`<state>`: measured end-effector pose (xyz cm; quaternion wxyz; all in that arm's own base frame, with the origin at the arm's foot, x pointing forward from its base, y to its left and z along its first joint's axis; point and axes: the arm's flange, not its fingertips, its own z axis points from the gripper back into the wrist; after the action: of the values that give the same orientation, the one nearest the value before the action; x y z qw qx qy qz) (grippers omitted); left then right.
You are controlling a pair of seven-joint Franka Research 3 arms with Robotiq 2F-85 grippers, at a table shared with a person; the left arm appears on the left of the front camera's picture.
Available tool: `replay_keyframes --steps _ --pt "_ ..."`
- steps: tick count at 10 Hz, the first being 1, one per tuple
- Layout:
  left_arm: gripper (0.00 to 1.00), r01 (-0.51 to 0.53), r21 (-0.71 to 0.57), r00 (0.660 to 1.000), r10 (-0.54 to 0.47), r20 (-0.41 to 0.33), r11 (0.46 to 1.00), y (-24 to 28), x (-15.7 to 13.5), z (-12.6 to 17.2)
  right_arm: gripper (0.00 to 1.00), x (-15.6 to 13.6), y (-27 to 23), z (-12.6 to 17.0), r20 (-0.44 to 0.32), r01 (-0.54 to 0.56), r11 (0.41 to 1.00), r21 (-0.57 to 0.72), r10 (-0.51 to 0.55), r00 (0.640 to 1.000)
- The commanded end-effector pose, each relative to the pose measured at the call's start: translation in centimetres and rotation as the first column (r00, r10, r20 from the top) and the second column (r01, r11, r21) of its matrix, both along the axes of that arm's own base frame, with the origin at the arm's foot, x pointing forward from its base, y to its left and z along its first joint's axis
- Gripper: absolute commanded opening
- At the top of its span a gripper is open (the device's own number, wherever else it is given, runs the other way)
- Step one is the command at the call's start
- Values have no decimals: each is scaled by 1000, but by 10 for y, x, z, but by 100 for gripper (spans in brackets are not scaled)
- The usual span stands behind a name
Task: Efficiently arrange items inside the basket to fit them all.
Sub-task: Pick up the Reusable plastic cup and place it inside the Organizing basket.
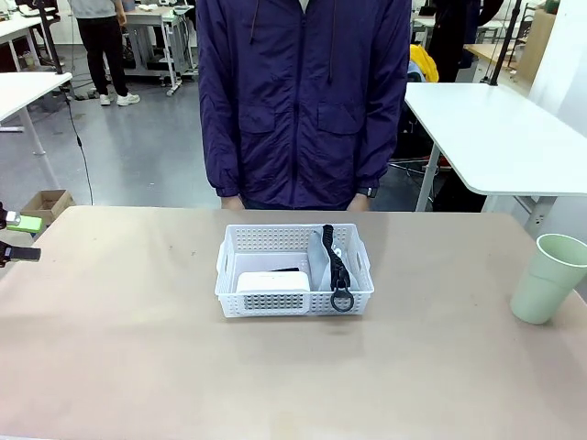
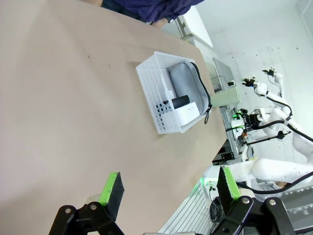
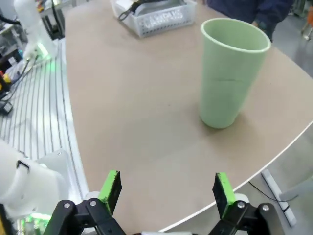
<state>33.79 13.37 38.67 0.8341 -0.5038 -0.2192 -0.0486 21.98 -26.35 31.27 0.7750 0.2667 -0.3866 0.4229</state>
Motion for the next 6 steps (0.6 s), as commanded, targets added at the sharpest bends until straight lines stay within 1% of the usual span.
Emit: replay_keyframes --steps 1,3,4,6 --pt "100 3 4 1000 -3 -5 1000 -2 -6 0 100 7 45 -37 53 20 1000 17 -21 998" --pt "100 3 4 1000 -3 -5 1000 -2 -6 0 100 18 53 -50 39 22 999 25 -23 999" --pt "100 3 4 1000 -3 -5 1000 -2 -6 0 100 26 59 -57 45 22 998 58 -25 999" --pt "100 3 4 1000 -3 -5 1000 -2 -6 0 100 38 69 -67 49 30 996 83 -34 998"
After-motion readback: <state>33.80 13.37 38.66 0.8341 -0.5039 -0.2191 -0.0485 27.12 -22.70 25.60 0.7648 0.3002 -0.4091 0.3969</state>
